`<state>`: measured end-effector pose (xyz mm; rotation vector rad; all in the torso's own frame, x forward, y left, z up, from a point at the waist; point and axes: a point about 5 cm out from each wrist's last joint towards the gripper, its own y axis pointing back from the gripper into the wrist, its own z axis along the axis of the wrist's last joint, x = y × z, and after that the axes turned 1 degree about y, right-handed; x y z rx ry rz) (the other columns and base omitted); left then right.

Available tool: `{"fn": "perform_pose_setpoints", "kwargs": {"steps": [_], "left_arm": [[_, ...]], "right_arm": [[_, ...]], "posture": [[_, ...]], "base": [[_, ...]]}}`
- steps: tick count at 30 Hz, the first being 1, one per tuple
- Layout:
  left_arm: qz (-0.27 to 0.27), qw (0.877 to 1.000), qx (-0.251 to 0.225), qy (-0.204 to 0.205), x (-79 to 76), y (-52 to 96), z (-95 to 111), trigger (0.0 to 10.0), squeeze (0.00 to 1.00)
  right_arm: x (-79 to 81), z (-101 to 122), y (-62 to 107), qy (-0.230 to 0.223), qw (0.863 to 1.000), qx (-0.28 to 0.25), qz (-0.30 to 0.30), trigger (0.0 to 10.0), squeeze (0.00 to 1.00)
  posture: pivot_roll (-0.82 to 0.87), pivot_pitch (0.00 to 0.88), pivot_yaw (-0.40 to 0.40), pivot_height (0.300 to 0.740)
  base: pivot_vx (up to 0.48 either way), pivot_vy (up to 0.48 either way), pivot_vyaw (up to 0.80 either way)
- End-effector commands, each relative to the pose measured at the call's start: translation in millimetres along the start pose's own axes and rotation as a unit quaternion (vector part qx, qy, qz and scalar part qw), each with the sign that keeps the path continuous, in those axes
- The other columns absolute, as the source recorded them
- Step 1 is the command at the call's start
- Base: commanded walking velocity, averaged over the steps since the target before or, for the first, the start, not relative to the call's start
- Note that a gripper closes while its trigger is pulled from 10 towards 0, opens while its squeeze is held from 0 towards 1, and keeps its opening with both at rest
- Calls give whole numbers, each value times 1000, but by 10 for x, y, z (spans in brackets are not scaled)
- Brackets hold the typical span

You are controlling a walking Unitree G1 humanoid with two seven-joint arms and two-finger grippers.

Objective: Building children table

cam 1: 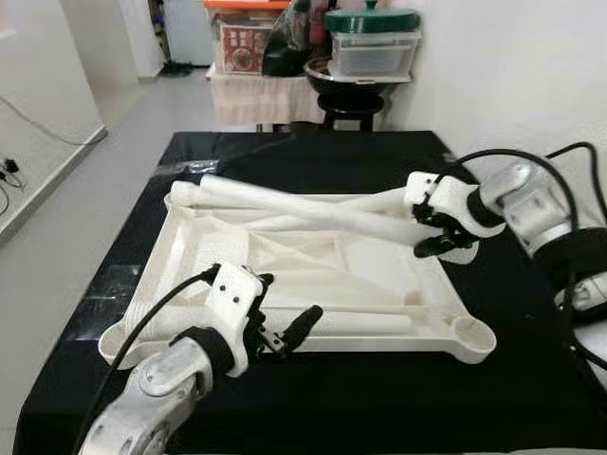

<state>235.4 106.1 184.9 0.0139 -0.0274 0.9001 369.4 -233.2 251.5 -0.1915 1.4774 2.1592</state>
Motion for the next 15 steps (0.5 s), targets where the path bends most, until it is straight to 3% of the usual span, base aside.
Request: {"fn": "perform_pose_setpoints", "kwargs": {"steps": [1, 3, 4, 5, 6, 7, 8, 9, 12, 15], "left_arm": [[5, 1000, -14, 10, 40, -23, 64, 10000, 0], [10, 1000, -23, 13, 60, -35, 92, 10000, 0], [20, 999, -39, 21, 96, -59, 141, 10000, 0], [32, 997, -58, 33, 139, -84, 203, 10000, 0], [32, 997, -58, 33, 139, -84, 203, 10000, 0], [43, 995, -80, 51, 183, -100, 265, 10000, 0], [62, 982, -143, 106, 288, -102, 422, 10000, 1000], [62, 982, -143, 106, 288, -102, 422, 10000, 1000], [81, 972, -183, 122, 419, -78, 560, 10000, 1000], [87, 970, -190, 127, 454, -70, 581, 10000, 1000]], "right_arm": [[-4, 23, 27, -13, 999, -45, -6, 0, 0], [-4, 37, 22, -22, 998, -65, -9, 0, 0], [-2, 104, -4, -42, 993, -107, -17, 3490, 0], [1, 187, -41, -68, 985, -154, -24, 10000, 0], [1, 187, -41, -68, 985, -154, -24, 10000, 0], [4, 258, -76, -93, 976, -194, -34, 10000, 0], [53, 350, -177, -141, 956, -252, -43, 10000, 0], [53, 350, -177, -141, 956, -252, -43, 10000, 0], [135, 436, -249, -180, 931, -313, -56, 10000, 0], [146, 456, -257, -193, 923, -328, -59, 10000, 0]], "posture": [[-21, 0, -3, 740], [-21, 0, -3, 740], [-19, 0, -3, 740], [-18, 0, -3, 740], [-18, 0, -3, 740], [-18, 0, -3, 740], [-15, 0, 3, 740], [-15, 0, 3, 740], [-13, 0, 8, 740], [-13, 0, 8, 740]], "base": [[0, 0, 0], [0, 0, 0], [0, 0, 0], [0, 0, 0], [0, 0, 0], [0, 0, 0], [0, 0, 0], [0, 0, 0], [0, 0, 0], [0, 0, 0]]}}
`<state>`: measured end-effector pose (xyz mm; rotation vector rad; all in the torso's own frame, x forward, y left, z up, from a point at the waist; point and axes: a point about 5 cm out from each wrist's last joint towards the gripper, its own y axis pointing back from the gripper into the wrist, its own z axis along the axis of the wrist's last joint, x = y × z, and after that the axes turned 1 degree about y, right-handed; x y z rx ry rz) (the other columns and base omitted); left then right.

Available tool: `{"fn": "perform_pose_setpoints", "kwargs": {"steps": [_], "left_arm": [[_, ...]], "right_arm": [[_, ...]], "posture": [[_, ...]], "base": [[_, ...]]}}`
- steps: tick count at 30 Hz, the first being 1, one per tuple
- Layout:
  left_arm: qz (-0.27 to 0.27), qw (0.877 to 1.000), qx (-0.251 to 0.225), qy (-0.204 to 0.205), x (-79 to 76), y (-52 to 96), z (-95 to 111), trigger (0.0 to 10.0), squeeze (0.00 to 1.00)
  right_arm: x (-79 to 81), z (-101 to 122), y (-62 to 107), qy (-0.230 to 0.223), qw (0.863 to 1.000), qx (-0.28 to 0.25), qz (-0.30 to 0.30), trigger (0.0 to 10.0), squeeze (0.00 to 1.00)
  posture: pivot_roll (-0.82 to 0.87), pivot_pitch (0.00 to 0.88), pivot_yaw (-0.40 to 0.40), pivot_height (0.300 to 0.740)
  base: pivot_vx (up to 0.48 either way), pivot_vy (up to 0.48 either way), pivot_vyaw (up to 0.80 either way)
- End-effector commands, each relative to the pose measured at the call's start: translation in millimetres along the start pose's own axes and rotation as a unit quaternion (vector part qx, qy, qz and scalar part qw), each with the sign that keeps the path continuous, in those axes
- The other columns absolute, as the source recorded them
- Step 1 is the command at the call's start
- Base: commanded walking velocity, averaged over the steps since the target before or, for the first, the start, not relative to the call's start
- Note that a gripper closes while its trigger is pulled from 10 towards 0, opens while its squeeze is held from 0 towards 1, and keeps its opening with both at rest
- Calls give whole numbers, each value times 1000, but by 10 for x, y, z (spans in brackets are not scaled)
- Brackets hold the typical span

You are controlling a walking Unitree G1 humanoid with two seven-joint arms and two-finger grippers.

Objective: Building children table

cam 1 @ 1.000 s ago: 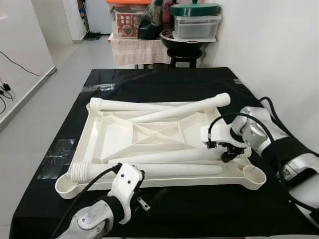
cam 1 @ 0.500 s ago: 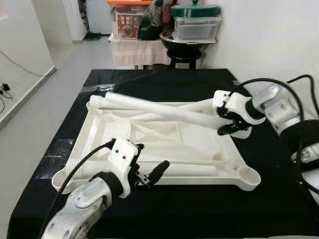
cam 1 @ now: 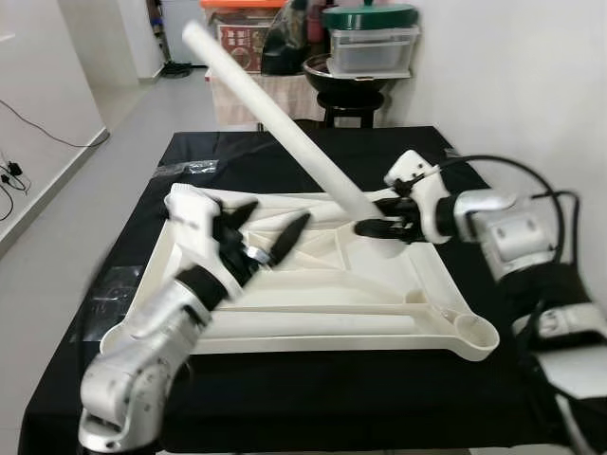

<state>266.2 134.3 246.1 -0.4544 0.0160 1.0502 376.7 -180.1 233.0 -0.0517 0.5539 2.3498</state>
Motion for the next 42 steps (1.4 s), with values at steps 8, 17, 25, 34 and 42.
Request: {"fn": "perform_pose_setpoints", "kwargs": {"steps": [8, 17, 25, 34, 42], "left_arm": [[38, 999, -34, -12, 171, -132, 142, 10000, 1000], [24, 998, -60, 13, 201, -301, 287, 10000, 0], [14, 997, -72, 25, 209, -385, 346, 10000, 0], [-6, 995, -80, 57, 155, -420, 353, 0, 0], [-62, 991, -83, 84, 54, -410, 399, 0, 0]], "right_arm": [[248, 135, -41, -7, 996, -75, 48, 10000, 0], [534, 115, -92, 35, 992, -83, 87, 10000, 0], [728, 62, -103, 71, 987, -74, 121, 10000, 0], [831, 51, -161, 78, 986, -75, 127, 10000, 0], [876, 29, -269, 51, 988, -104, 103, 10000, 0]], "posture": [[-19, 0, 17, 740], [-28, 0, 27, 740], [-32, 0, 41, 740], [-31, 0, 45, 740], [-27, 0, 42, 740]], "base": [[0, 0, 0], [0, 0, 0], [0, 0, 0], [0, 0, 0], [0, 0, 0]]}}
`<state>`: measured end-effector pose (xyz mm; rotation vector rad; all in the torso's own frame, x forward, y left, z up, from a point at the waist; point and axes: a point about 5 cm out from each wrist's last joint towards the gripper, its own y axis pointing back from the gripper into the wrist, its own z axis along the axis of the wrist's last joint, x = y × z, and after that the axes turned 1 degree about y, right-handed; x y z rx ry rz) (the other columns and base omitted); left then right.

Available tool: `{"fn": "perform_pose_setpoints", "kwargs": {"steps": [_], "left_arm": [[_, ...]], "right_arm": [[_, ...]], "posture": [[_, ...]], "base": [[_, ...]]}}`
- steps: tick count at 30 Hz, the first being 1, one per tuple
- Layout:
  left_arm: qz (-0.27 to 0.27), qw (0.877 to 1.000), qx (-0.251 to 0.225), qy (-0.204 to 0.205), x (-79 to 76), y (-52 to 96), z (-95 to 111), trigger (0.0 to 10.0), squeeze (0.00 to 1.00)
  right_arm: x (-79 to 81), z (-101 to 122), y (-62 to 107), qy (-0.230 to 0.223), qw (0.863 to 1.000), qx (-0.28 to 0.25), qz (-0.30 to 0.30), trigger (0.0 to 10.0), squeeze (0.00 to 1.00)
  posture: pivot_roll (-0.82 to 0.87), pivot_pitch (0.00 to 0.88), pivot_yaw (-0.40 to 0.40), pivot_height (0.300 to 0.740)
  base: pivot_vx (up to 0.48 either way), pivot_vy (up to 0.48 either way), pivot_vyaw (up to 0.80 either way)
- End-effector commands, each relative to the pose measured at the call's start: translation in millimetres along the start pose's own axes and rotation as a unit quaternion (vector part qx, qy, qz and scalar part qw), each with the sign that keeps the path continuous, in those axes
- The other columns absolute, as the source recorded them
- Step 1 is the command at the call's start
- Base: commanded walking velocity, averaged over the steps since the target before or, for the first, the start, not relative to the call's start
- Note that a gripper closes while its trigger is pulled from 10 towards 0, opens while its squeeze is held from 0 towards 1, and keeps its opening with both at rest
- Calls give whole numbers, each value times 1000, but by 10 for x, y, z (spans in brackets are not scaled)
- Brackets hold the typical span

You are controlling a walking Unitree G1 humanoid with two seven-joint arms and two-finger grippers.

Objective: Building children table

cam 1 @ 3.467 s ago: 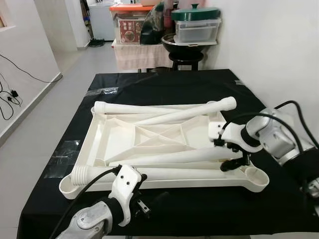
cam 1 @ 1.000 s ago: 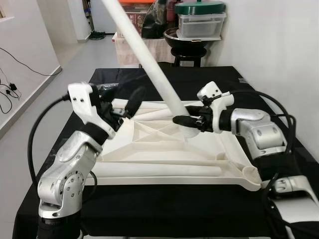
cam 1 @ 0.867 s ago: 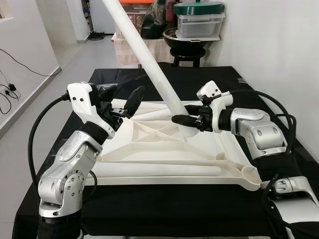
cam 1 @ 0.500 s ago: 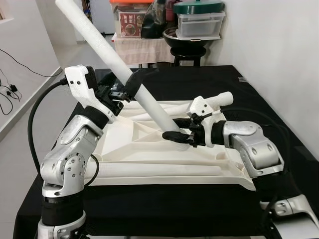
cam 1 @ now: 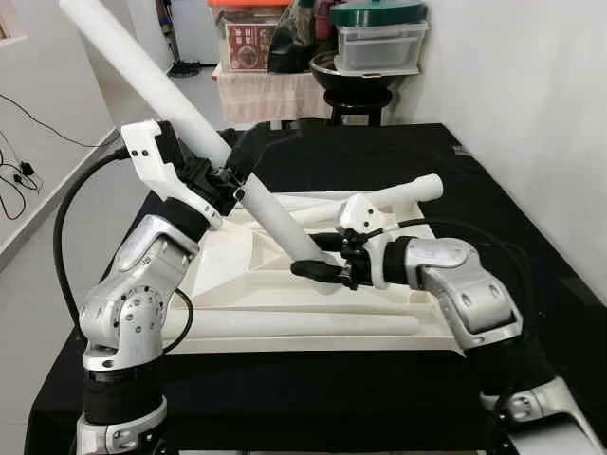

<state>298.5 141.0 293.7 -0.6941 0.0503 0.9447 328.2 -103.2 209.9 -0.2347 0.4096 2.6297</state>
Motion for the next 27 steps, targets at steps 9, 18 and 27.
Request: {"fn": "perform_pose_setpoints", "kwargs": {"steps": [9, 18, 27], "left_arm": [[-147, 987, 65, -5, -234, 10, -96, 0, 0], [-227, 967, 112, -9, -335, -92, -168, 0, 0], [-294, 945, 136, -50, -470, -223, -190, 0, 0]], "right_arm": [[82, 32, -213, -82, 992, -87, -31, 10000, 1000], [235, 122, -416, -79, 991, -108, -24, 10000, 1000], [363, 72, -562, -40, 997, -61, 15, 10000, 0]], "posture": [[-33, 0, 40, 740], [-36, 0, 45, 740], [-34, 0, 41, 740]], "base": [[0, 0, 0], [0, 0, 0], [0, 0, 0]]}}
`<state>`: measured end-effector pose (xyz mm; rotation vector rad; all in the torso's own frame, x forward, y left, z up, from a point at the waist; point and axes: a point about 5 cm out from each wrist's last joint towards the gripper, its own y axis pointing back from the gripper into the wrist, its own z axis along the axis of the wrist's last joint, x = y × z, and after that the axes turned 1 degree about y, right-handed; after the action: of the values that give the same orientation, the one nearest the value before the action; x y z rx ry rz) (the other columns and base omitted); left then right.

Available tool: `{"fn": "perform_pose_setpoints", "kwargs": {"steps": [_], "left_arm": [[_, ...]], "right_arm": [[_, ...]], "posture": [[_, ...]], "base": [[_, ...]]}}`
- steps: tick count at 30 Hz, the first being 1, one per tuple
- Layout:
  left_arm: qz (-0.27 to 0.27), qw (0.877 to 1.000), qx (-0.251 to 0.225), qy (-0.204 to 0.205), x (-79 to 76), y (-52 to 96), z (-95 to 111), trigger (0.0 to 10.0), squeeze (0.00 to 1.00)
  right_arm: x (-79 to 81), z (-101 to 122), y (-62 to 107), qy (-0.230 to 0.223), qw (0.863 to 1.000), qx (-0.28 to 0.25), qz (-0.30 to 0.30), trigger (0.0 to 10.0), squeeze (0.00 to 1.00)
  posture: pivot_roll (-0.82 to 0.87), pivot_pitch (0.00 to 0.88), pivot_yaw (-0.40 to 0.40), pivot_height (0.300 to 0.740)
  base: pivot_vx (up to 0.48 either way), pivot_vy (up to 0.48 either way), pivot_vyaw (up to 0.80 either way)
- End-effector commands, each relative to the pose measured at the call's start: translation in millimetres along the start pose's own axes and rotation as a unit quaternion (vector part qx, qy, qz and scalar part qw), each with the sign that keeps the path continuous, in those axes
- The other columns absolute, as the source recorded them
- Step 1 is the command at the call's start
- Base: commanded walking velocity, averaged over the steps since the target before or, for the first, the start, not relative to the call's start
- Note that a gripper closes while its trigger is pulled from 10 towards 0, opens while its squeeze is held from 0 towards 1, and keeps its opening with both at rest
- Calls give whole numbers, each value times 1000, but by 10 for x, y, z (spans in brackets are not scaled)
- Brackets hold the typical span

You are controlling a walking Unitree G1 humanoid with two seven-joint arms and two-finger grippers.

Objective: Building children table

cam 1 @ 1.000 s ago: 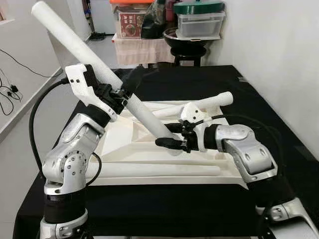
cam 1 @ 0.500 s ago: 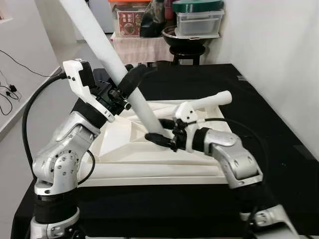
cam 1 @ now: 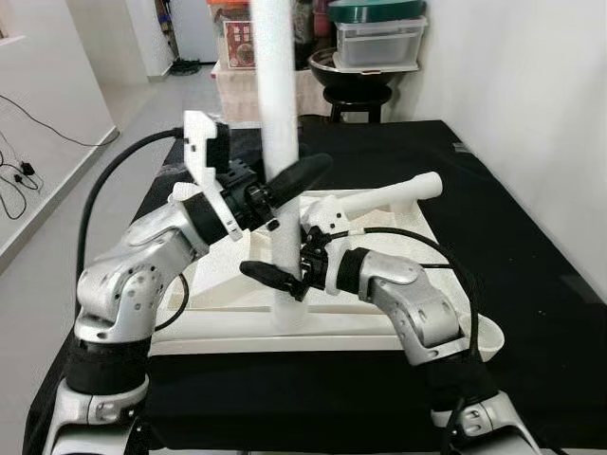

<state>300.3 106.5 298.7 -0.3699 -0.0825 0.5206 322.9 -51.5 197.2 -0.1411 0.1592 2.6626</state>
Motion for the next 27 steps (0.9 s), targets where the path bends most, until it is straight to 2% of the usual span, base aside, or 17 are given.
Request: {"fn": "perform_pose_setpoints", "kwargs": {"steps": [1, 2, 3, 4, 9, 11, 21, 22, 23, 25, 27], "left_arm": [[-75, 997, -9, -3, -181, -172, 46, 0, 0], [-75, 997, -9, -3, -181, -172, 46, 0, 0], [-80, 997, -14, -3, -195, -196, 60, 0, 0], [-83, 996, -18, -4, -212, -219, 68, 0, 0], [-94, 995, -27, -6, -247, -264, 83, 0, 0], [-100, 994, -34, -5, -272, -290, 94, 0, 0], [-109, 993, -45, -8, -311, -330, 86, 0, 0], [-105, 993, -47, -3, -298, -326, 75, 8196, 1000], [-100, 994, -48, -6, -286, -308, 68, 10000, 1000], [-100, 994, -48, -6, -286, -308, 68, 10000, 1000], [-52, 997, -62, -12, -168, -215, 92, 10000, 1000]], "right_arm": [[57, -24, -136, 2, 1000, 24, 6, 5059, 0], [57, -24, -136, 2, 1000, 24, 6, 5059, 0], [42, -29, -148, -11, 1000, 23, -4, 549, 0], [36, -36, -157, -20, 999, 24, -8, 0, 0], [35, -51, -176, -47, 998, 29, -16, 0, 0], [40, -71, -192, -70, 997, 34, -21, 0, 0], [52, -87, -226, -79, 996, 27, -28, 0, 0], [30, -83, -221, -80, 996, 25, -36, 0, 0], [-13, -73, -205, -81, 995, 20, -50, 0, 0], [-13, -73, -205, -81, 995, 20, -50, 0, 0], [-181, -33, -119, -90, 991, -1, -102, 0, 0]], "posture": [[-35, 0, 43, 740], [-35, 0, 43, 740], [-35, 0, 43, 740], [-36, 0, 43, 740], [-38, 0, 43, 740], [-40, 0, 44, 740], [-39, 0, 43, 740], [-41, 0, 44, 740], [-41, 0, 44, 740], [-41, 0, 44, 740], [-50, 0, 46, 740]], "base": [[0, 0, 0], [0, 0, 0], [0, 0, 0], [0, 0, 0], [0, 0, 0], [0, 0, 0], [0, 0, 0], [0, 0, 0], [0, 0, 0], [0, 0, 0], [0, 0, 0]]}}
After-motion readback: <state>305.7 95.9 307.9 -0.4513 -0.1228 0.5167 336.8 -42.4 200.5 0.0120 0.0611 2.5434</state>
